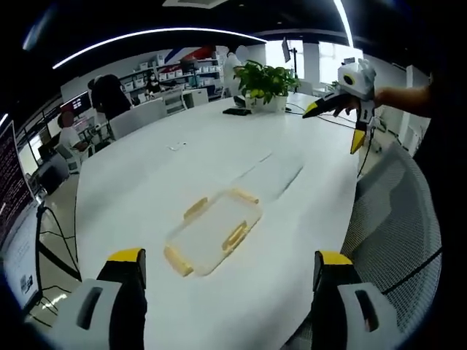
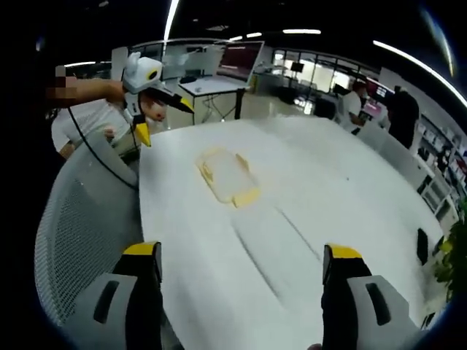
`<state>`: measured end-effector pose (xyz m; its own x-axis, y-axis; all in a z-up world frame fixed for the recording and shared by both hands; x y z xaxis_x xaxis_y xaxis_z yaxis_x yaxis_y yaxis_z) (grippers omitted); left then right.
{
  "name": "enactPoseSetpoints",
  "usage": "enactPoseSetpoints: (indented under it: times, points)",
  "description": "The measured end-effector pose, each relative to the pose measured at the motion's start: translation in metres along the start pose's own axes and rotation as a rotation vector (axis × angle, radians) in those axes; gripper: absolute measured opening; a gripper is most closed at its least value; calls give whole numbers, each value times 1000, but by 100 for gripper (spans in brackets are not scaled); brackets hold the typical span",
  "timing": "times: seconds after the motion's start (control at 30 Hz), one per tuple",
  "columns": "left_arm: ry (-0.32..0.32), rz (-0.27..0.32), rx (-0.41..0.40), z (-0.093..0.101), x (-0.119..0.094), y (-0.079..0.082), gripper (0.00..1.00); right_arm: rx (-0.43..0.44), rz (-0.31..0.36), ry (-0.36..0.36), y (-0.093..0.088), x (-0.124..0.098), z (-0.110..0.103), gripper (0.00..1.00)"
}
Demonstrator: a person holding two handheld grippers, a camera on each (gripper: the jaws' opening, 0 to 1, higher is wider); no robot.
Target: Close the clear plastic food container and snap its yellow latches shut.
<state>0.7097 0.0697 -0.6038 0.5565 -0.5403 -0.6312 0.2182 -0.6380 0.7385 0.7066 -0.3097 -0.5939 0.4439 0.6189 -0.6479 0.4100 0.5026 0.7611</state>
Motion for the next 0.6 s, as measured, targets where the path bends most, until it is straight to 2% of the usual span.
enactPoseSetpoints:
  times: [0.6]
  points:
    - [-60, -44, 61, -15, 17, -1, 89, -117, -68, 66, 20, 25, 12, 85]
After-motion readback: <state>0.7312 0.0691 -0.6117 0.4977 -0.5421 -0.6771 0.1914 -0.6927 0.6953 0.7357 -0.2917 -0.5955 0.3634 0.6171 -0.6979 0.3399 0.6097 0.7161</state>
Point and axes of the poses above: the point that each gripper's makers call its tool centre point, and the gripper's own axes: x roughly forward along the fingers, z roughly to its right, y roughly out of its top, the point moved 10 cm from there along -x, roughly backward along the fingers, and after that the axes turned 10 degrees about x, right-handed, at the moved point
